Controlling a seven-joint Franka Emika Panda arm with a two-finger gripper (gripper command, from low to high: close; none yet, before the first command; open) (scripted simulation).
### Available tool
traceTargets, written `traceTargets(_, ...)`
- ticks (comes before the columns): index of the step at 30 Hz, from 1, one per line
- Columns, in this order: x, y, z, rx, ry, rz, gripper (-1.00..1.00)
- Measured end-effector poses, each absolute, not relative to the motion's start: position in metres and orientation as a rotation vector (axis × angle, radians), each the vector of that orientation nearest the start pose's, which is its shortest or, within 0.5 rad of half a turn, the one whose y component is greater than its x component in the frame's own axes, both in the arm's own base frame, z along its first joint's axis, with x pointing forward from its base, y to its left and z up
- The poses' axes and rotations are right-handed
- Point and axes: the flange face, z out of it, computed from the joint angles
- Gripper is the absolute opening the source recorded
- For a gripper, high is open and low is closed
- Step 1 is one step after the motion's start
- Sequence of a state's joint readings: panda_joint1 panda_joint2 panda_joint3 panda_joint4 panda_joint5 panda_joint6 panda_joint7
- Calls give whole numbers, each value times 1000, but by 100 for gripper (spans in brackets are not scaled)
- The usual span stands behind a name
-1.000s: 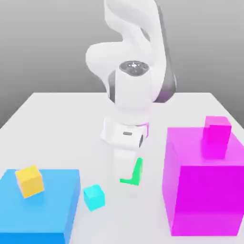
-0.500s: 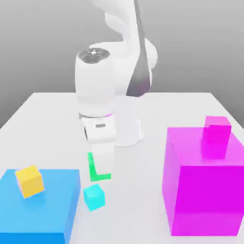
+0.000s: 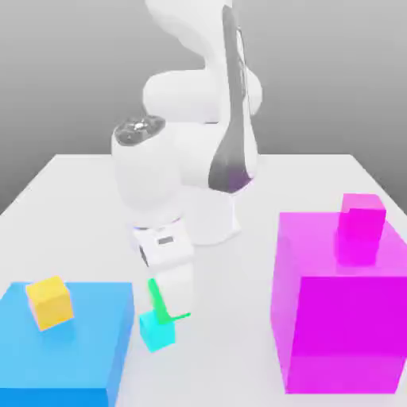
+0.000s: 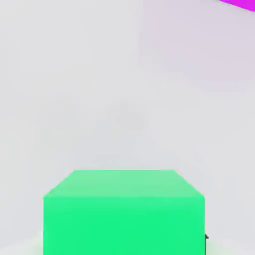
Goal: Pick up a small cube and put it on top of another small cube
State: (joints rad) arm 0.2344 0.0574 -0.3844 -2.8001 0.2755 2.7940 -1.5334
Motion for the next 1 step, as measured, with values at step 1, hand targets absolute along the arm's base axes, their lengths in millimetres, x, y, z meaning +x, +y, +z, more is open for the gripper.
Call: traceTargets(1, 361, -71, 185, -2595, -1627, -14, -100)
